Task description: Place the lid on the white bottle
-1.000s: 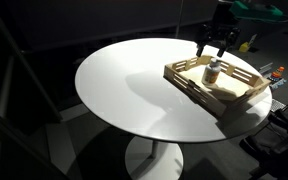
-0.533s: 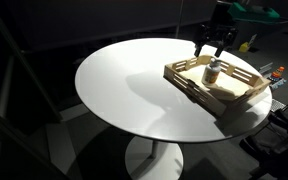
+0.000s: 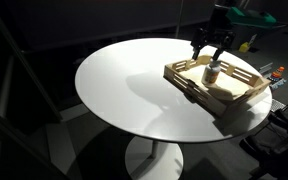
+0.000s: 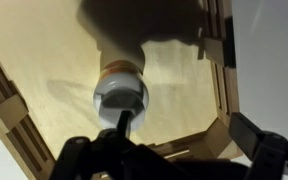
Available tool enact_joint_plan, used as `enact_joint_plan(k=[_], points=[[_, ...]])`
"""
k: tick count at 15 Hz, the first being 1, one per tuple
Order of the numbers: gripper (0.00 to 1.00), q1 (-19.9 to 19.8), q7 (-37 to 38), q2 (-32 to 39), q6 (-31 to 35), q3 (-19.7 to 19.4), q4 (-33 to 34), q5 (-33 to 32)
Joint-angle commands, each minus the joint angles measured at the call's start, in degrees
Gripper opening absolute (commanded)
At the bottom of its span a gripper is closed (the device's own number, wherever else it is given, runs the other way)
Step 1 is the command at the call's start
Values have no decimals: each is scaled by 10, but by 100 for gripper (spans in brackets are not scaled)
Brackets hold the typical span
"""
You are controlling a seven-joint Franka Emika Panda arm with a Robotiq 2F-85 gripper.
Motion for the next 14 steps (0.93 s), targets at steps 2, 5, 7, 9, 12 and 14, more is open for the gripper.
enact_joint_plan(k=[2, 5, 7, 9, 12, 14], points=[[100, -10, -27, 4, 4, 9, 7, 19], [100, -9, -28, -7, 3, 9, 2, 17], [100, -7, -23, -16, -6, 8, -1, 13], [100, -8, -23, -27, -19, 8, -4, 14], [100, -6, -6, -43, -63, 0, -5, -3], [100, -11, -11, -54, -106, -2, -3, -2]])
